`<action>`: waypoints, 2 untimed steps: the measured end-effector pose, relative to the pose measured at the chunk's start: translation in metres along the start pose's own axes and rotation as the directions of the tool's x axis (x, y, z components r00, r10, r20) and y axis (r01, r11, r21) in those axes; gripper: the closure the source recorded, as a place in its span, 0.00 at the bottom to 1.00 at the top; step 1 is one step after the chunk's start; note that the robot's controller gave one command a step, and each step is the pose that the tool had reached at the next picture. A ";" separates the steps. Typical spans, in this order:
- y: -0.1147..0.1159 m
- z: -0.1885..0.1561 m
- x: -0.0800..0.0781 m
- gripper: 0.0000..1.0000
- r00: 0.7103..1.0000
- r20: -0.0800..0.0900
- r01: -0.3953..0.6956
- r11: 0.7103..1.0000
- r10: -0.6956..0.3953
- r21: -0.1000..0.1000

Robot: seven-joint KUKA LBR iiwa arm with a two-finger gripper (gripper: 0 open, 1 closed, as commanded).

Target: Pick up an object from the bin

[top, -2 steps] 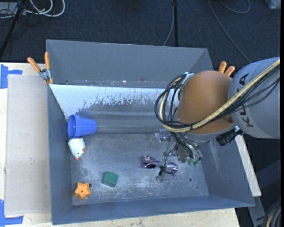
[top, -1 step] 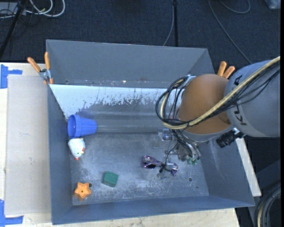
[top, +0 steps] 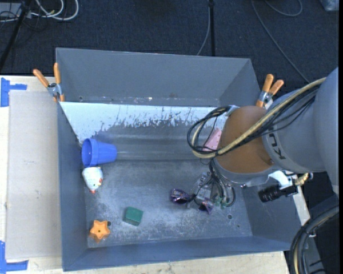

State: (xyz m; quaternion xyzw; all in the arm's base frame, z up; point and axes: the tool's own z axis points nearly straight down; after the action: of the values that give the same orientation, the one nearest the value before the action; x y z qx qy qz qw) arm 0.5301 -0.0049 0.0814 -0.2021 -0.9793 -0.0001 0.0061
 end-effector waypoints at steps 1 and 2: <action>0.000 0.000 0.000 1.00 1.000 0.000 0.000 1.000 0.000 0.000; 0.007 -0.110 -0.007 1.00 0.999 -0.001 0.035 0.999 -0.035 0.000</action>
Offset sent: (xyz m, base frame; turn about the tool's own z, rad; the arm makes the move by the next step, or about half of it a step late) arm 0.0102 0.0038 0.1104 -0.0374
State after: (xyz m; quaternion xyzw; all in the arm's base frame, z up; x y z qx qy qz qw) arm 0.5404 -0.0009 0.1910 -0.1851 -0.9827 -0.0002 0.0068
